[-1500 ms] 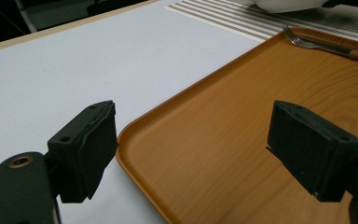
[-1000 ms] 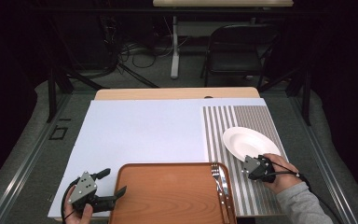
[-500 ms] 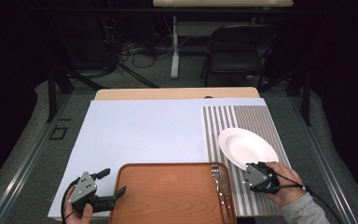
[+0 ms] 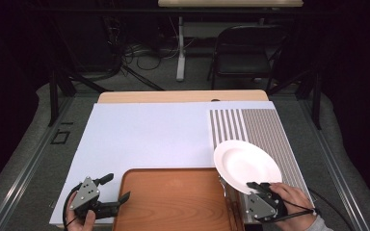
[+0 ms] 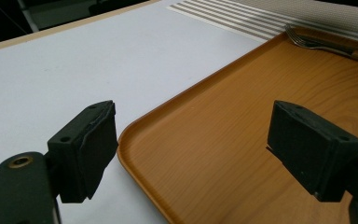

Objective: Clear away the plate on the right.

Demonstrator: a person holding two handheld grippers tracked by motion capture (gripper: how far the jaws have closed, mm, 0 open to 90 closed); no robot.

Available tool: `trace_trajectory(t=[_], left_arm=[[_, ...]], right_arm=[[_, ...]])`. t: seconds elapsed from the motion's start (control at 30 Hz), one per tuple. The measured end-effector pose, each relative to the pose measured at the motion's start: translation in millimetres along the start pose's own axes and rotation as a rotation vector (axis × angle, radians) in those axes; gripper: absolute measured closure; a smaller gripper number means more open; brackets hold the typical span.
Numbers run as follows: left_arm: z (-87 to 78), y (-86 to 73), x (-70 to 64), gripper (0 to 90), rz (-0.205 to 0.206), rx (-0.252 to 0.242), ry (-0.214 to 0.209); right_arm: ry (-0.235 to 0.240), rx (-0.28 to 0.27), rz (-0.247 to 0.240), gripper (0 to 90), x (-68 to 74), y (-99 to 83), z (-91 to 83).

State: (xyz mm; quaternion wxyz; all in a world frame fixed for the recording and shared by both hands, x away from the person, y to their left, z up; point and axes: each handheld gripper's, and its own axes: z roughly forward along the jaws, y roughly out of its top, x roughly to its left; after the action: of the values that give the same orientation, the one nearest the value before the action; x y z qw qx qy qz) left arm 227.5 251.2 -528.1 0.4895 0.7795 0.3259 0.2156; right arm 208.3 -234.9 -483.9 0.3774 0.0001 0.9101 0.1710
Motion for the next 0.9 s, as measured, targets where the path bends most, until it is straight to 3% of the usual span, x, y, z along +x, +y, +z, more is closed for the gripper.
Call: trace_trajectory(t=[0.13,0.2,0.3,0.53,0.9], left_arm=[[0.4,-0.2,0.1,15.9,-0.001,-0.003,0.002],[-0.1,-0.3,0.4,15.9,-0.001,-0.004,0.004],[-0.7,-0.5,0.7,15.9,-0.005,-0.005,0.006],[-0.9,-0.4,1.1,15.9,-0.005,-0.004,0.008],[-4.3,-0.4,2.2,16.0,-0.006,-0.012,0.013]], right_arm=[[0.01,-0.012,-0.031,81.6,8.8,14.9,-4.2],[0.017,-0.043,-0.064,81.6,12.4,23.4,-3.7],[0.03,-0.065,-0.074,81.6,17.3,33.4,-2.7],[0.037,-0.134,-0.09,81.5,25.6,55.8,6.2],[0.096,-0.223,-0.19,81.5,45.6,93.6,19.5]])
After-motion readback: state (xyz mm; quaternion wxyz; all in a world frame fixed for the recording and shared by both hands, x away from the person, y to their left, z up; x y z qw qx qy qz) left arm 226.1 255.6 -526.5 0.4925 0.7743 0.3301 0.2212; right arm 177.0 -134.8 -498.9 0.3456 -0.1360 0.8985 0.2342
